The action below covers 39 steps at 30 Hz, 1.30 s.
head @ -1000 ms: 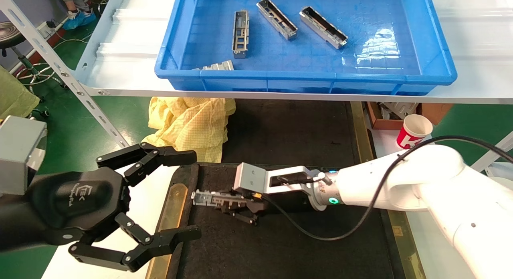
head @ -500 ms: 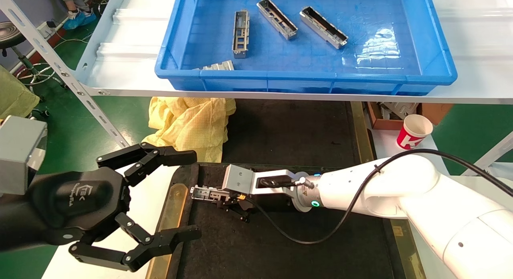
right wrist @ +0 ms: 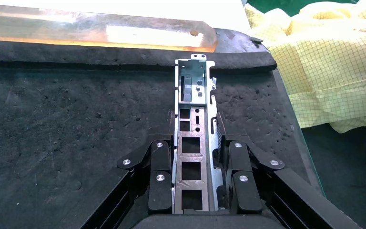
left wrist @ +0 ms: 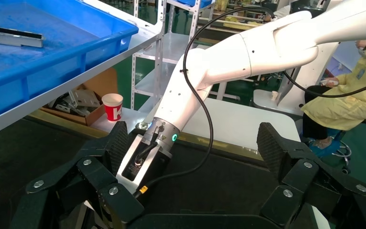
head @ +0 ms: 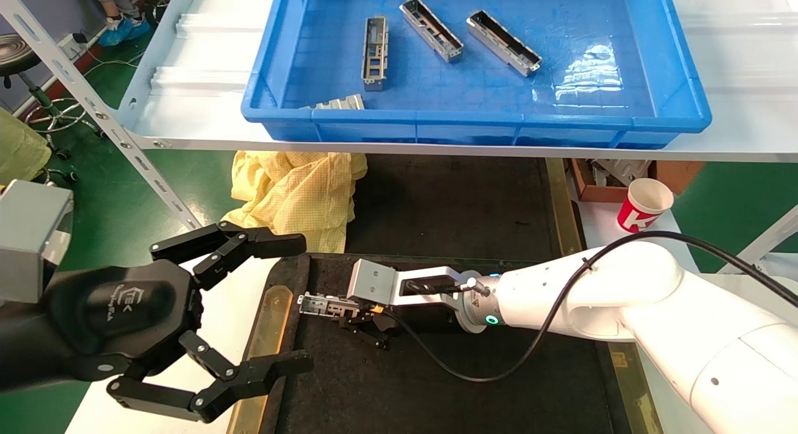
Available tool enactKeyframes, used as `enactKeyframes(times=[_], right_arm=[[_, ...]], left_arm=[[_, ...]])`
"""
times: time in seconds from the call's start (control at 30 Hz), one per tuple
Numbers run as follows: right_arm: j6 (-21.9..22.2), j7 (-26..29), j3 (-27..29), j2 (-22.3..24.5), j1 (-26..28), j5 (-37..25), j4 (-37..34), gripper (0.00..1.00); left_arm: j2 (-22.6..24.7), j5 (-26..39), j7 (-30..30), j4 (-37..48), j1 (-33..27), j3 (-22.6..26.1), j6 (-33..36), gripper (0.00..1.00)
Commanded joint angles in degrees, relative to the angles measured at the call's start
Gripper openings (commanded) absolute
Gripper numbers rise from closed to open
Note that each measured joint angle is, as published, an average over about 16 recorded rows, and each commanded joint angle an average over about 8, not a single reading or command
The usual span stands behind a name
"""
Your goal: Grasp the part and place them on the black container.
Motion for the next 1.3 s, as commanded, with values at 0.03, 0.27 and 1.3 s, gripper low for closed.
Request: enactKeyframes(times=[0.03, 0.27, 1.3], right_arm=[[0.1, 0.0, -0.3, 0.0, 0.1, 0.4, -0.2, 1.00], [-0.5, 0.2, -0.6, 0.1, 0.2, 2.9, -0.4, 1.00], [-15.0, -0.4, 1.9, 3.1, 2.9, 11.4, -4.7, 1.00]], left_arm=[[0.0, 0.0, 0.0, 0.0, 0.0, 0.0, 0.0, 1.00], [0.0, 0.0, 0.0, 0.0, 0.0, 0.0, 0.0, 1.00], [0.0, 0.0, 0.0, 0.0, 0.0, 0.0, 0.0, 1.00]])
